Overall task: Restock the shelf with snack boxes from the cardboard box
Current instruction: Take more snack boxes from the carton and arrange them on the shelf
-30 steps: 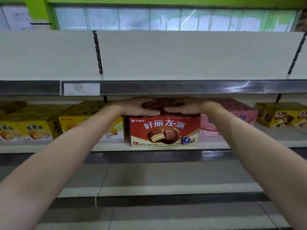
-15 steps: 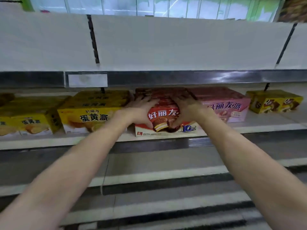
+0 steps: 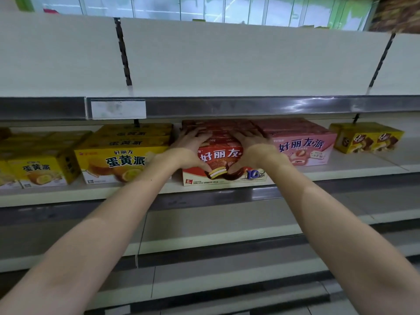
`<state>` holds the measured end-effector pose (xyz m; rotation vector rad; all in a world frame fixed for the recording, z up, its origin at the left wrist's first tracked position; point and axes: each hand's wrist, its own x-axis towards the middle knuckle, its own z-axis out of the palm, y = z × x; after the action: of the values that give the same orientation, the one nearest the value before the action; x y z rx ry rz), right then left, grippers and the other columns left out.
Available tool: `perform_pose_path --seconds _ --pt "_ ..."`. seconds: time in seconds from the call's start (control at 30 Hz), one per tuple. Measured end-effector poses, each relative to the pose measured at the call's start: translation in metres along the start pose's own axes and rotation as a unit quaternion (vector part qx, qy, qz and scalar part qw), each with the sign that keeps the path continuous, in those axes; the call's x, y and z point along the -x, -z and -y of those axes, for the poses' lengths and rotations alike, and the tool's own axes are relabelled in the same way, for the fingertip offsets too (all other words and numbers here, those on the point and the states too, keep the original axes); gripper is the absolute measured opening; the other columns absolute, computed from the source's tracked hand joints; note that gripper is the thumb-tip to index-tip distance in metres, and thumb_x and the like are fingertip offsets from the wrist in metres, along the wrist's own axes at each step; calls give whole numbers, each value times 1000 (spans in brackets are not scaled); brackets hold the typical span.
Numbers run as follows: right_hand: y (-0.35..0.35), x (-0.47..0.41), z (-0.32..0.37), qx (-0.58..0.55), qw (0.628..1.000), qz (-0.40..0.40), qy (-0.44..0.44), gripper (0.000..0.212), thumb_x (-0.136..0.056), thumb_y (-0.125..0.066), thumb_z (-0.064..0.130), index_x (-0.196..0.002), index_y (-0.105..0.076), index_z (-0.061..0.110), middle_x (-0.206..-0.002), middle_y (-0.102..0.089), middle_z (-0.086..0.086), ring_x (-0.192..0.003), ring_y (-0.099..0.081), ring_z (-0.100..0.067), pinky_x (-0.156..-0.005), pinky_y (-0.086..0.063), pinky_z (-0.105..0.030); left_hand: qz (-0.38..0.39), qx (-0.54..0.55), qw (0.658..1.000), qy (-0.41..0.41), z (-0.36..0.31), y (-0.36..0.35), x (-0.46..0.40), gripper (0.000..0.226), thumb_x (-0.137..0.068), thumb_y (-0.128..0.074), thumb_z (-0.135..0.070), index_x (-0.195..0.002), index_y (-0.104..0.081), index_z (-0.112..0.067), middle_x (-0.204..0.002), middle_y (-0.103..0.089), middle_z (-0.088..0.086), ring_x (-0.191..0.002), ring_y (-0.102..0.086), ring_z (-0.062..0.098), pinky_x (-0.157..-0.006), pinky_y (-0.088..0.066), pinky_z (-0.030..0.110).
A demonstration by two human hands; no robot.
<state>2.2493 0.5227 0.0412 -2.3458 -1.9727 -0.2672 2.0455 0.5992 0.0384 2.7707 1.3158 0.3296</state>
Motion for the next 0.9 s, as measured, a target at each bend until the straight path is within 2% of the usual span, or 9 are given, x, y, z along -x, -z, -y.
perform_pose_path --seconds 0.23,0.4,0.53,0.63,0.73,0.8,0.9 --pt "0 3 4 4 1000 -17 8 125 -50 -81 75 -154 -23 36 -156 -38 4 -142 -34 -32 -114 -28 -55 -3 9 1000 1 -2 1 -3 121 -58 -90 -53 -155 -20 -36 -161 -23 3 -146 -21 31 -117 -25 47" --pt "3 8 -2 -37 999 -14 29 123 -51 -80 75 -154 -22 36 -158 -34 3 -144 -30 -29 -118 -24 -51 6 -31 999 22 -8 1 -2 118 -60 -85 -60 -154 -16 -40 -162 -20 1 -147 -20 31 -117 -27 51" --pt "11 16 -22 -104 994 -23 37 120 -53 -82 71 -153 -28 32 -159 -29 0 -147 -26 -26 -120 -23 -45 21 -50 998 -34 -28 6 -6 102 -69 -74 -67 -152 -20 -42 -160 -23 0 -145 -21 30 -117 -22 53" --pt "11 21 -47 -125 992 -31 14 124 -50 -84 68 -153 -27 29 -156 -33 -4 -142 -33 -30 -117 -29 -49 -7 -63 995 -75 -51 8 -9 95 -74 -68 -70 -153 -23 -40 -160 -24 0 -146 -22 29 -118 -18 50" --pt "10 24 -79 -113 993 -32 -22 127 -51 -83 70 -155 -21 33 -157 -31 -3 -144 -27 -31 -117 -27 -52 -17 -11 994 -111 -80 6 -18 94 -78 -69 -64 -154 -20 -38 -162 -22 3 -148 -22 28 -120 -22 45" --pt "8 26 -106 -109 993 -25 -37 117 -62 -84 59 -155 -22 26 -160 -26 -5 -147 -23 -32 -118 -26 -51 -34 -25 990 -136 -104 3 -28 91 -80 -67 -61 -154 -21 -36 -161 -23 1 -147 -23 27 -119 -24 46" --pt "5 25 -147 -105 993 -46 -33 110 -63 -87 47 -154 -28 25 -160 -26 -5 -147 -23 -29 -118 -25 -47 -30 -51 984 -165 -142 -3 -45 95 -78 -63 -69 -155 -18 -35 -162 -20 0 -148 -21 29 -118 -23 49"
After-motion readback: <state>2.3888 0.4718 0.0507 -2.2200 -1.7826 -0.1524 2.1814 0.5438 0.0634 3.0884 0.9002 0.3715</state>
